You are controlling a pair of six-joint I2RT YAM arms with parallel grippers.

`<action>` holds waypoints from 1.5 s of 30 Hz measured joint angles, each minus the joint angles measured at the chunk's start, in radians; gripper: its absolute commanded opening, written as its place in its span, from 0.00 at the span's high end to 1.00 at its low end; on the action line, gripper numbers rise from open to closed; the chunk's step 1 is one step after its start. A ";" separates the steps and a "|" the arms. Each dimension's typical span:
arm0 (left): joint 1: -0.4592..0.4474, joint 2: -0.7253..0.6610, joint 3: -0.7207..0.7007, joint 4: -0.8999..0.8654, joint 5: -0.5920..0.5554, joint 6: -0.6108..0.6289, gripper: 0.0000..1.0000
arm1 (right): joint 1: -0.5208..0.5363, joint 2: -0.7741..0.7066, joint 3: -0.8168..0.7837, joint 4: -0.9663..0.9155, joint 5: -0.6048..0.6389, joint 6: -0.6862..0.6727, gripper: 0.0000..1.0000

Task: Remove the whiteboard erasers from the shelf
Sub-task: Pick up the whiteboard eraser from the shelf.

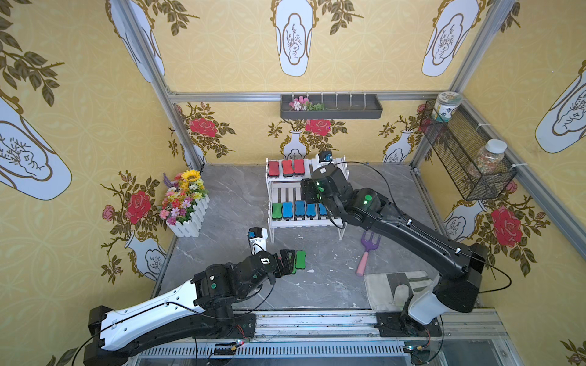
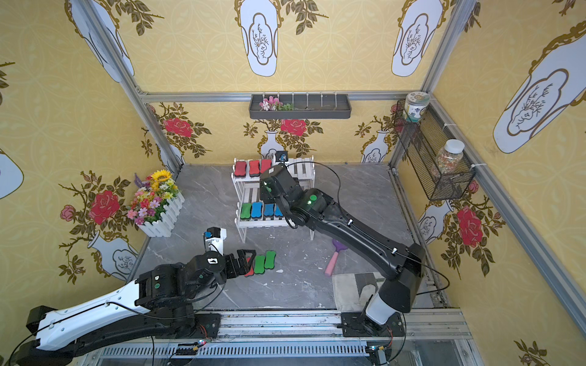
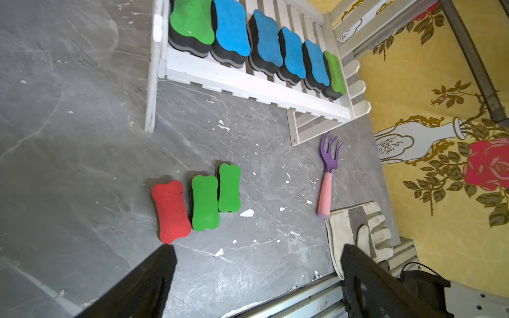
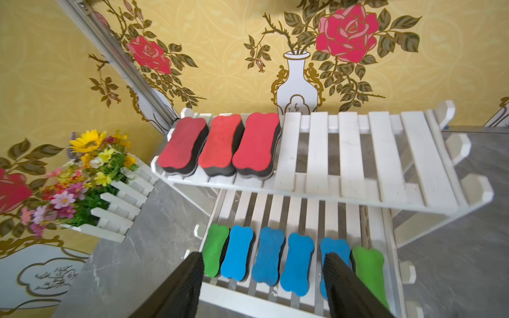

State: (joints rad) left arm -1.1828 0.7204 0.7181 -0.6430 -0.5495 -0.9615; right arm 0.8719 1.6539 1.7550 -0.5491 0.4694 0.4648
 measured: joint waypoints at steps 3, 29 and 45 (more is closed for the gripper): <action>0.000 -0.003 -0.010 0.010 0.009 0.000 0.01 | -0.033 0.064 0.069 0.003 -0.010 -0.035 0.25; 0.001 -0.010 -0.020 0.017 0.019 -0.001 0.01 | -0.145 0.323 0.356 -0.059 -0.222 -0.069 0.32; 0.002 -0.031 -0.032 0.006 0.014 -0.015 0.01 | -0.145 0.359 0.438 -0.110 -0.214 -0.072 0.36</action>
State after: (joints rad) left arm -1.1812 0.6891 0.6857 -0.6365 -0.5354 -0.9768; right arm 0.7273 2.0132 2.1929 -0.6590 0.2554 0.3931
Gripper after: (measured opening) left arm 0.994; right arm 0.640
